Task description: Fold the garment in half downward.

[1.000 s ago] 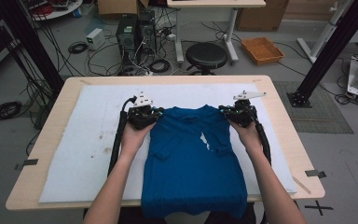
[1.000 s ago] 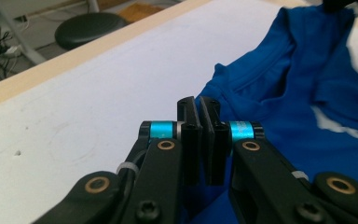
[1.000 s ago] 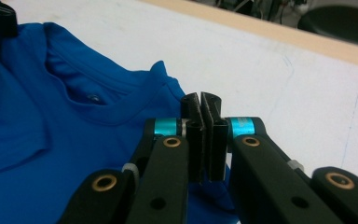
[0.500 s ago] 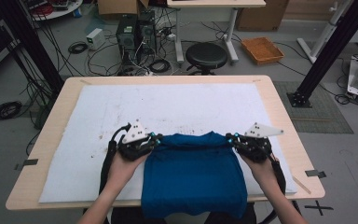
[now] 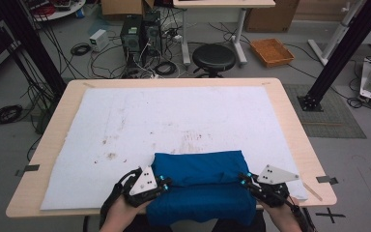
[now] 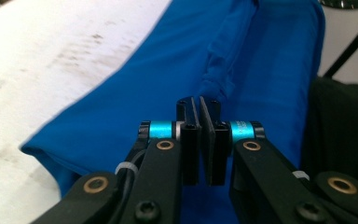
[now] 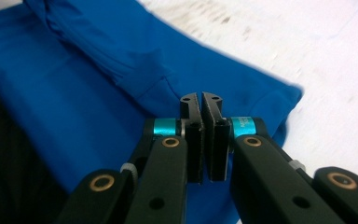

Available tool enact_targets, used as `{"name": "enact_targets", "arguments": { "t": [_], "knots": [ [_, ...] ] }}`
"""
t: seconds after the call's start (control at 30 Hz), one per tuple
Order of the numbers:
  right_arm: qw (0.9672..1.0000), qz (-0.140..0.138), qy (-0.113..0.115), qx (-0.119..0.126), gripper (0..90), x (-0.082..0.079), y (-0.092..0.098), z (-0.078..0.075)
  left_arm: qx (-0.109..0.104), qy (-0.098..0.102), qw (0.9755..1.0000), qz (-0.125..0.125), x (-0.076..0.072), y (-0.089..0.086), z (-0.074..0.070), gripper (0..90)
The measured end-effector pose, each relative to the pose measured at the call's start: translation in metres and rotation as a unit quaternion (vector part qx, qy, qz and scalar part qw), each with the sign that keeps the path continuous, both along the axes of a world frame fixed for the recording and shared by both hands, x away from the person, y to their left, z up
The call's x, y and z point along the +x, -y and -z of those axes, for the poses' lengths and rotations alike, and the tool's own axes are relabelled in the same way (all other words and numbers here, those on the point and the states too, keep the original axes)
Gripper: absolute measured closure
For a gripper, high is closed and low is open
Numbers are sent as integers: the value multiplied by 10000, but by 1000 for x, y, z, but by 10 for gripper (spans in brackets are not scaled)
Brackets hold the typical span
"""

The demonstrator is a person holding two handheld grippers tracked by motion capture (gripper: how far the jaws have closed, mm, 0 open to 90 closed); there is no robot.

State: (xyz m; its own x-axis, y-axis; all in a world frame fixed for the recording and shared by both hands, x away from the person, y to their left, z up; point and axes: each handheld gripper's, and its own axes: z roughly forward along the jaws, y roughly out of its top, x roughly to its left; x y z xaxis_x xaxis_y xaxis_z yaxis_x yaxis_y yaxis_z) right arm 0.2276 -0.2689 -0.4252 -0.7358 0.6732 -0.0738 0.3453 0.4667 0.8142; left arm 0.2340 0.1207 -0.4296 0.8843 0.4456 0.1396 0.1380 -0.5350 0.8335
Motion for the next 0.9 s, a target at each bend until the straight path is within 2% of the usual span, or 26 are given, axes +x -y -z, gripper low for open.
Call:
{"name": "enact_targets", "arguments": {
  "t": [0.07,0.17,0.23,0.27,0.33,0.37,0.4,0.43,0.47,0.5,0.53,0.57,0.6,0.63,0.67,0.7,0.73,0.77,0.8,0.83,0.87,0.9],
  "knots": [
    [10000,2,-19,-19,868,-3,1,1,52,-54,10000,24,-4,-1,4,859],
    [10000,17,-1,-21,838,-11,5,2,166,-47,9998,-20,-10,-2,7,750],
    [10000,84,46,14,800,-13,9,-1,114,-28,9999,-59,-12,-2,6,701],
    [9997,198,88,71,765,-10,13,-4,43,-2,9999,-137,-12,-2,4,634],
    [9992,352,123,167,728,-2,16,-7,-44,60,9993,-357,-6,-3,-1,574],
    [9986,456,118,228,707,4,17,-9,-122,60,9986,-518,-1,-4,-4,540],
    [9980,548,135,277,688,11,18,-11,-298,27,9964,-794,12,-6,-9,518],
    [9980,548,135,277,688,11,18,-11,-298,27,9964,-794,12,-6,-9,511],
    [9973,641,147,338,671,19,19,-13,-386,21,9950,-918,18,-8,-11,511],
    [9951,870,72,456,602,35,19,-15,-451,14,9934,-1053,25,-9,-13,482],
    [9940,966,45,508,596,44,20,-15,-510,-16,9917,-1182,32,-10,-14,475],
    [9940,966,45,508,596,44,20,-15,-562,-65,9900,-1290,40,-12,-15,475],
    [9910,1139,-147,688,564,62,20,-15,-544,-158,9882,-1425,48,-14,-15,469],
    [9910,1139,-147,688,564,62,20,-15,-571,-254,9853,-1589,56,-16,-13,469],
    [9875,1319,-330,800,544,79,19,-12,-640,-366,9822,-1727,64,-18,-11,468],
    [9861,1355,-454,843,539,87,19,-9,-714,-539,9794,-1810,72,-21,-9,469],
    [9861,1355,-454,843,539,87,19,-9,-773,-725,9760,-1902,79,-23,-6,469],
    [9827,1469,-713,879,514,99,16,-3,-765,-886,9739,-1942,85,-26,-3,469],
    [9807,1499,-859,920,513,104,15,1,-733,-1010,9716,-2012,89,-27,1,469],
    [9807,1499,-859,920,513,104,15,1,-727,-1128,9684,-2101,93,-28,4,469],
    [9794,1500,-967,949,514,107,14,4,-747,-1204,9669,-2123,95,-29,7,468],
    [9786,1516,-1054,913,517,110,13,7,-710,-1259,9664,-2127,96,-29,9,469]
  ]
}}
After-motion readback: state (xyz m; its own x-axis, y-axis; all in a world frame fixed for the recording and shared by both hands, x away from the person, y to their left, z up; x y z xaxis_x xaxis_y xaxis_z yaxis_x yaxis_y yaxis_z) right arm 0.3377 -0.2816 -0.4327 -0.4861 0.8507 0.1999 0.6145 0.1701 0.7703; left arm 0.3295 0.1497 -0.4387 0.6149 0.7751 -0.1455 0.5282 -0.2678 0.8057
